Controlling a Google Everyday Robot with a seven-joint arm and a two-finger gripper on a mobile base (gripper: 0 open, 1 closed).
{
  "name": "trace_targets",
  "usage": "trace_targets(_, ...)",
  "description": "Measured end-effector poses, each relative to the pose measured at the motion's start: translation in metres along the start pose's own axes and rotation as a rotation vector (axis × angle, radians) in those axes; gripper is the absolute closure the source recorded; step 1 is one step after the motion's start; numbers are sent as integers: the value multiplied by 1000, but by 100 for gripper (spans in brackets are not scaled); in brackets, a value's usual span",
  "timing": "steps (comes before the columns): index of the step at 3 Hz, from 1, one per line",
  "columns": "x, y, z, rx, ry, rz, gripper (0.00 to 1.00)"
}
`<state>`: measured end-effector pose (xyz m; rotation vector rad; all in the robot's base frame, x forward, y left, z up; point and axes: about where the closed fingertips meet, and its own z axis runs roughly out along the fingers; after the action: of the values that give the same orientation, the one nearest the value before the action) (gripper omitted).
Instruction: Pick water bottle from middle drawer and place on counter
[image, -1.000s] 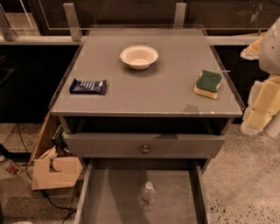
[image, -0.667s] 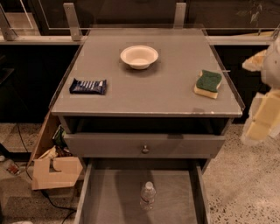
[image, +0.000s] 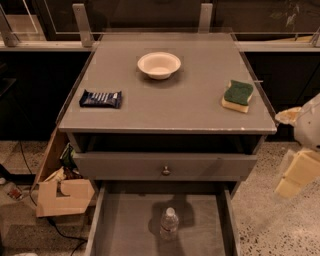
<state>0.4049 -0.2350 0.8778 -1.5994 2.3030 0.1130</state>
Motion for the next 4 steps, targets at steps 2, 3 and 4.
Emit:
trace_targets(2,13,19,32,-73,-1,31,0)
trace_targets(3,14,33,44,-113,-26,45,0)
trace_targets(4,7,57,72,-190,-125,56,0)
